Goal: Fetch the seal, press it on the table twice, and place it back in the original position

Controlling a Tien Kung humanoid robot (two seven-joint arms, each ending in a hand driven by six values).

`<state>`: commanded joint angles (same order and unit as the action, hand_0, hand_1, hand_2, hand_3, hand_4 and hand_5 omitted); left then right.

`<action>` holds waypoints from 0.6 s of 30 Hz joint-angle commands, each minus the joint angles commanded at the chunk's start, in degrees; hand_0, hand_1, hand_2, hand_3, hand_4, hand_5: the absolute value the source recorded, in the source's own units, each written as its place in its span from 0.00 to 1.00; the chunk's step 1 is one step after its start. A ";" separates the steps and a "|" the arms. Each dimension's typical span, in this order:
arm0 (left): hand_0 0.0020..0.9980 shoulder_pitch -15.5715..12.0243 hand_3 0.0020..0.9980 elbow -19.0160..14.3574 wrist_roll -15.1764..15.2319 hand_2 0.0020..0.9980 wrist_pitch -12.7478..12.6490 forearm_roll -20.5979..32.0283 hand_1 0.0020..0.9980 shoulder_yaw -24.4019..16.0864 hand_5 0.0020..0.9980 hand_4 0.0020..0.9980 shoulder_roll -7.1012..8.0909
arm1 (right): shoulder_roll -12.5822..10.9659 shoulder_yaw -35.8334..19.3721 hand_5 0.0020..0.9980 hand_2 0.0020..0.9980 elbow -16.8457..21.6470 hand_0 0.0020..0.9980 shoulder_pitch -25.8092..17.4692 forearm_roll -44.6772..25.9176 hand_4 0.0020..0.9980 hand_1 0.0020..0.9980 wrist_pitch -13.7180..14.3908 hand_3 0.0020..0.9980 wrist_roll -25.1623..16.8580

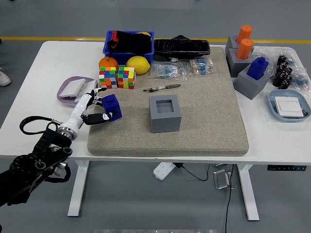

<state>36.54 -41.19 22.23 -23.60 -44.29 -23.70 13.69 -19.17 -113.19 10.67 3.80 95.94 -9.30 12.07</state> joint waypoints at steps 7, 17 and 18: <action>0.87 0.87 0.88 -2.37 -0.44 0.47 -0.08 -1.62 0.55 -1.58 0.00 0.72 0.49 | -0.08 0.30 0.51 0.72 -0.06 0.87 -0.14 -0.08 0.83 0.74 -0.01 0.73 0.01; 0.88 3.45 0.88 -8.31 -2.92 0.47 0.82 -5.01 0.55 -3.23 0.00 0.72 0.54 | -0.29 0.42 0.51 0.72 -0.07 0.87 -0.08 -0.33 0.84 0.74 0.00 0.73 0.04; 0.88 3.80 0.88 -8.80 -3.28 0.47 0.99 -5.09 0.55 -3.07 0.00 0.72 0.50 | -0.30 0.43 0.51 0.72 -0.08 0.87 -0.09 -0.37 0.84 0.74 0.00 0.73 0.05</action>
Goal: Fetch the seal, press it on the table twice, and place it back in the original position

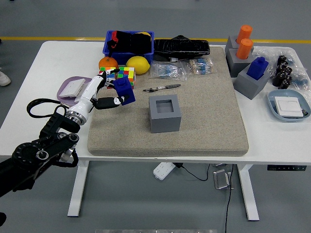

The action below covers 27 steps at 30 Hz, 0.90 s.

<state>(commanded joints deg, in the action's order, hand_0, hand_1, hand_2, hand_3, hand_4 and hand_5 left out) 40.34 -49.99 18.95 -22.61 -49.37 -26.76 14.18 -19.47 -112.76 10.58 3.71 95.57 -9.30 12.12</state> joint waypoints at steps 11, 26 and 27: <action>0.88 4.01 0.87 -3.65 -2.94 0.46 1.96 -0.57 0.55 2.09 0.00 0.72 -1.21 | -0.12 0.22 0.51 0.72 -0.05 0.87 0.02 -0.49 0.84 0.74 -0.01 0.73 -0.01; 0.88 7.90 0.87 -4.18 -4.78 0.47 3.35 0.06 0.55 6.65 0.00 0.72 -3.77 | -0.09 -0.02 0.51 0.72 -0.09 0.87 0.24 -0.48 0.84 0.74 -0.08 0.74 0.00; 0.88 8.05 0.87 -4.07 -4.81 0.47 3.39 0.19 0.55 7.08 0.00 0.72 -3.84 | -0.10 -0.05 0.51 0.72 -0.10 0.87 0.25 -0.47 0.84 0.74 -0.07 0.74 0.00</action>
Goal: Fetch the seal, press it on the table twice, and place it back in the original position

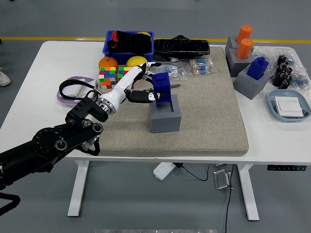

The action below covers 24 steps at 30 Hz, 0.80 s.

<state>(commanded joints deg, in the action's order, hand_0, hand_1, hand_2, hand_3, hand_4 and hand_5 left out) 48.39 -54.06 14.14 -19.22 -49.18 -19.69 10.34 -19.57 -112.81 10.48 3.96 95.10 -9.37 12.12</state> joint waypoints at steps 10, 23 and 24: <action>0.88 1.16 0.87 1.56 -0.04 0.46 0.17 0.91 0.56 3.31 0.00 0.73 -0.57 | -0.06 -0.43 0.51 0.72 -0.12 0.87 0.11 0.44 0.84 0.74 -0.02 0.74 0.01; 0.88 2.44 0.87 2.37 -0.22 0.47 0.26 1.62 0.56 6.25 0.00 0.74 -1.13 | -0.17 -0.32 0.51 0.72 -0.10 0.87 0.16 0.36 0.84 0.74 -0.04 0.74 0.00; 0.88 2.57 0.87 2.43 -0.21 0.47 0.26 1.71 0.56 6.45 0.00 0.74 -1.16 | -0.20 -0.32 0.51 0.72 -0.11 0.87 0.16 0.38 0.84 0.74 -0.03 0.74 0.00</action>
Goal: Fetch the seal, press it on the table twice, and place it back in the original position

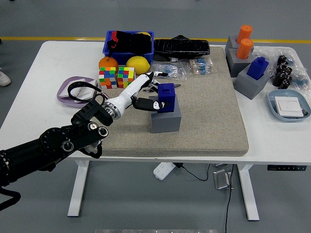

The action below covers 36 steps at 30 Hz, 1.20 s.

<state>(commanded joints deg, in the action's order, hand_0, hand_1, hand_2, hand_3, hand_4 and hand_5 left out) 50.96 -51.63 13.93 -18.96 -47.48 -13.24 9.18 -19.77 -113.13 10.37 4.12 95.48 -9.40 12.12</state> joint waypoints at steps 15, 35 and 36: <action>0.88 1.26 0.87 0.91 -0.10 0.47 0.02 0.42 0.56 1.56 0.00 0.74 -0.27 | -0.22 0.72 0.51 0.72 0.00 0.87 0.44 -0.30 0.84 0.74 0.00 0.73 -0.02; 0.88 1.04 0.87 2.15 -0.19 0.47 0.12 1.45 0.56 2.68 0.00 0.74 -0.61 | -0.37 1.06 0.51 0.72 0.00 0.87 0.17 -0.17 0.84 0.74 0.02 0.73 0.00; 0.88 1.01 0.87 2.19 -0.20 0.47 0.11 1.45 0.56 2.68 0.00 0.74 -0.63 | -0.38 1.02 0.51 0.72 -0.01 0.87 0.14 -0.12 0.84 0.74 0.02 0.73 0.00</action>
<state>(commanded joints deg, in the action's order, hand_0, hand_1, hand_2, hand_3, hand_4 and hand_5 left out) 51.97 -49.44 13.73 -18.85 -46.03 -10.56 8.55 -20.15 -112.11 10.36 4.27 95.36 -9.38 12.12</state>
